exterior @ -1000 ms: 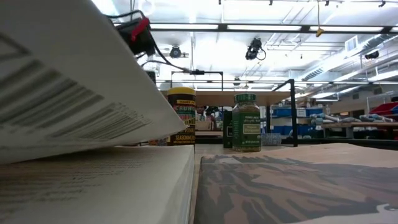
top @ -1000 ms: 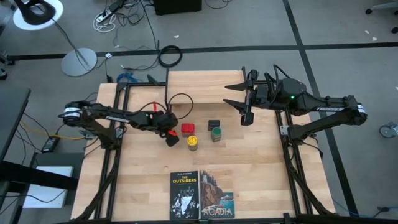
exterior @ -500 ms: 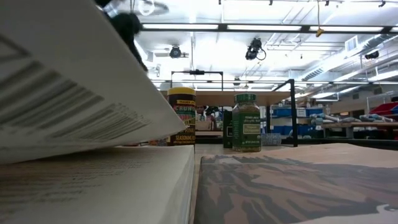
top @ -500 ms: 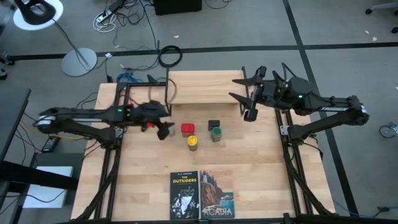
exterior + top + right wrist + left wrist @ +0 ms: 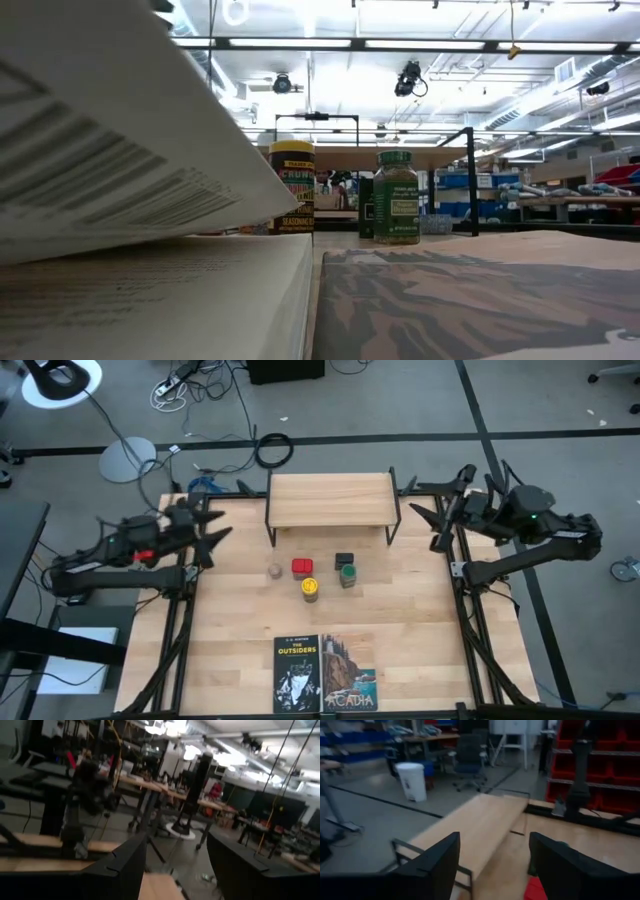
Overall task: Shelf spices
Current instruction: Put the brown seasoning bottle on the shelf
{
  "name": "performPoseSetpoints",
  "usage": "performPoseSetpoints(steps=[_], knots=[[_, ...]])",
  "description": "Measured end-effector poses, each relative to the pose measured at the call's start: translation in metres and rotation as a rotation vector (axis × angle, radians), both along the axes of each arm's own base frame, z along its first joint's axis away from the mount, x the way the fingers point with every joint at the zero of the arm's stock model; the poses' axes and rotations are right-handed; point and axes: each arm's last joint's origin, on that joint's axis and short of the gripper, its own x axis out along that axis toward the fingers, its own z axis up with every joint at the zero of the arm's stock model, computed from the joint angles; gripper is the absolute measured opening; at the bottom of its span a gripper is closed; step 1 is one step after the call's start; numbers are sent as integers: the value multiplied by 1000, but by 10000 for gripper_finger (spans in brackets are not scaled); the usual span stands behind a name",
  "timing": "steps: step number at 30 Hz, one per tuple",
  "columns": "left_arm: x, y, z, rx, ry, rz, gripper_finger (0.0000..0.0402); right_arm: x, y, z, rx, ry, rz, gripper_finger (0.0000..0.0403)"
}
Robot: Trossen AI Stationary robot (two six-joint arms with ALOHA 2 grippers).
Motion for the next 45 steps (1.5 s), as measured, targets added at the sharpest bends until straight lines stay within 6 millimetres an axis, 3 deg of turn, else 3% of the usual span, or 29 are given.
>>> performPoseSetpoints(steps=[4,9,13,19,25,31,45], knots=[[-14,-2,-1,19,-5,8,243,-5,0,-6,33,48,5,208],[-13,-2,-8,9,51,7,243,3,1,-16,52,121,6,208],[5,0,-35,-35,139,-9,243,15,2,-27,41,150,2,208],[37,3,-83,-176,315,-45,243,23,2,-26,24,116,-2,208],[72,7,-96,-245,357,-29,243,24,2,-21,26,70,3,208],[100,11,-126,-256,554,-17,243,27,3,-22,26,77,7,208],[130,13,-157,-267,657,-70,243,30,4,-23,25,85,12,208]])
